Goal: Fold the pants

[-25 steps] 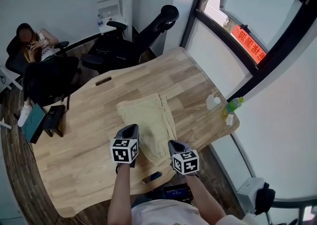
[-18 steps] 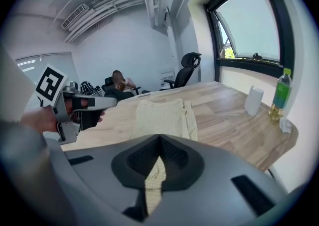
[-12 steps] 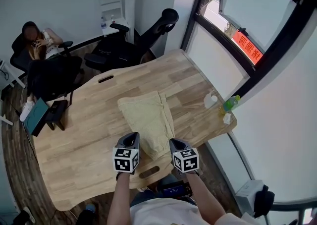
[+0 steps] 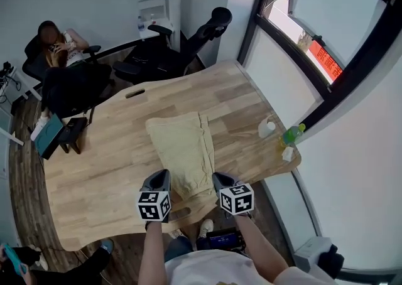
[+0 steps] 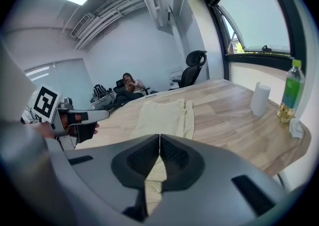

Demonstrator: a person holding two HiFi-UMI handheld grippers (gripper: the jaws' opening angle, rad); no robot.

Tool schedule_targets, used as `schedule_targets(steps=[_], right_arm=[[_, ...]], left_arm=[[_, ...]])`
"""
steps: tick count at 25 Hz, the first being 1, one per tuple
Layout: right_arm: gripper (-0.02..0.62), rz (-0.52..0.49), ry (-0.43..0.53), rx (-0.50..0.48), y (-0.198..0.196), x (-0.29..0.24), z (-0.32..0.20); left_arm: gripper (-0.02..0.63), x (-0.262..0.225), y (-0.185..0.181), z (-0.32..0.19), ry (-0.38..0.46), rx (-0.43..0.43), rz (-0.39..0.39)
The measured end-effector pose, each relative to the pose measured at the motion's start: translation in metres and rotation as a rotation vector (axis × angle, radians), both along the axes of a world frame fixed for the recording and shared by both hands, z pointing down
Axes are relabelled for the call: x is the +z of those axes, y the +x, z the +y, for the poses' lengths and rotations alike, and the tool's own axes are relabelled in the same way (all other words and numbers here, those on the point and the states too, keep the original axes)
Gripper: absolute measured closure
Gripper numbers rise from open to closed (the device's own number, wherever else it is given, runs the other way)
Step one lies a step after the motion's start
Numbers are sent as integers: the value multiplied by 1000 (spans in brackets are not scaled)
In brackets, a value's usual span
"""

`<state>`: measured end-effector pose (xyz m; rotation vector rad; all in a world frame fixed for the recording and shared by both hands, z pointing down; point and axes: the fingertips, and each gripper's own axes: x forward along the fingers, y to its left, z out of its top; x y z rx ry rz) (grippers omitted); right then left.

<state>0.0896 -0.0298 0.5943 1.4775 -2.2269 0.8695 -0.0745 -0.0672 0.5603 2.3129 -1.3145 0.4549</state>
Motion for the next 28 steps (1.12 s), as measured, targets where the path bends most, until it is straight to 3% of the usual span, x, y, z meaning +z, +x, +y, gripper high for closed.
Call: schedule_targets(steps=[5, 9, 13, 16, 21, 28], right_arm=[[588, -11, -38, -42, 11, 13, 12], [580, 43, -16, -115, 7, 16, 22], [520, 21, 32, -217, -6, 18, 32], [495, 64, 67, -316, -14, 23, 40], [483, -12, 70, -420, -29, 28, 52], [476, 90, 90, -543, -39, 41, 59]], left_arm=[[598, 11, 7, 17, -19, -44, -9], [598, 20, 9, 28, -39, -65, -20], [598, 29, 6, 39, -52, -89, -39], [598, 40, 2, 46, -88, -111, -34], [597, 56, 5, 56, -146, -126, 5], [597, 73, 11, 66, -201, -107, 24]])
